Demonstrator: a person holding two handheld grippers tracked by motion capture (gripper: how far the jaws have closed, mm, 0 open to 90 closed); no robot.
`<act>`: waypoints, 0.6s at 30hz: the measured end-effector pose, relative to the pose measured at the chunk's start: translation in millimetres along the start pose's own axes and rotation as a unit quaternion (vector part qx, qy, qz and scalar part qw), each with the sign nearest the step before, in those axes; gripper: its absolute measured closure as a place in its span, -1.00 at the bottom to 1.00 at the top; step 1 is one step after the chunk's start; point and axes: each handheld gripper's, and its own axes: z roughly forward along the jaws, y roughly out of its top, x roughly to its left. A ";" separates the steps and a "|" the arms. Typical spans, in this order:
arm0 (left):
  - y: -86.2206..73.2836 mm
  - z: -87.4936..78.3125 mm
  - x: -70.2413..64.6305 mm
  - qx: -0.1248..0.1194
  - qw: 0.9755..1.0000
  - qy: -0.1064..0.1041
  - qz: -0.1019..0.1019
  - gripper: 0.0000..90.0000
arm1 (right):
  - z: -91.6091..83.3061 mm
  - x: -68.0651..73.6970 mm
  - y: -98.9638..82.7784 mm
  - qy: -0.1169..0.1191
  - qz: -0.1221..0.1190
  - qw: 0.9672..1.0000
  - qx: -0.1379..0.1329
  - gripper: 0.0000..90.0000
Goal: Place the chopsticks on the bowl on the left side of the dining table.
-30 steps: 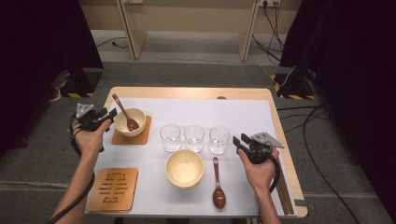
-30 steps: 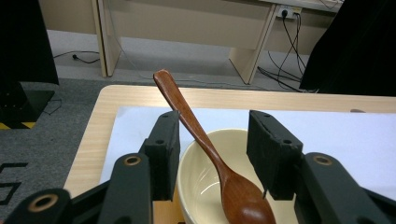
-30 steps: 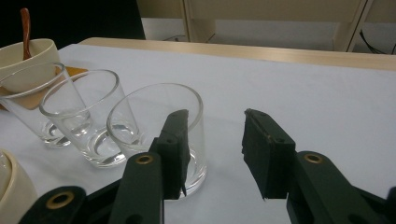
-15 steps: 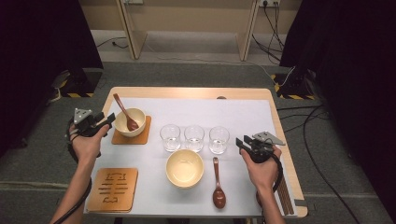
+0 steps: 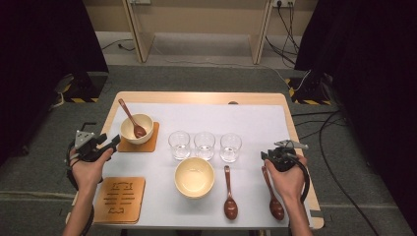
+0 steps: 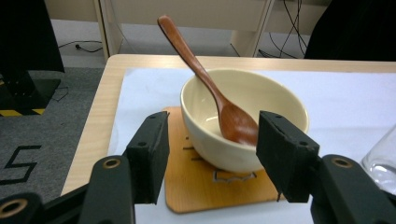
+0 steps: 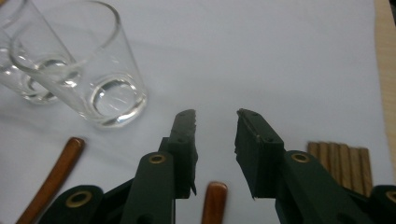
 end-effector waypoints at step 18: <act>-7.3 -1.2 -2.4 0.015 1.000 0.000 0.017 -0.04 | -15.9 -45.5 -14.5 -0.042 0.066 0.975 0.208 0.73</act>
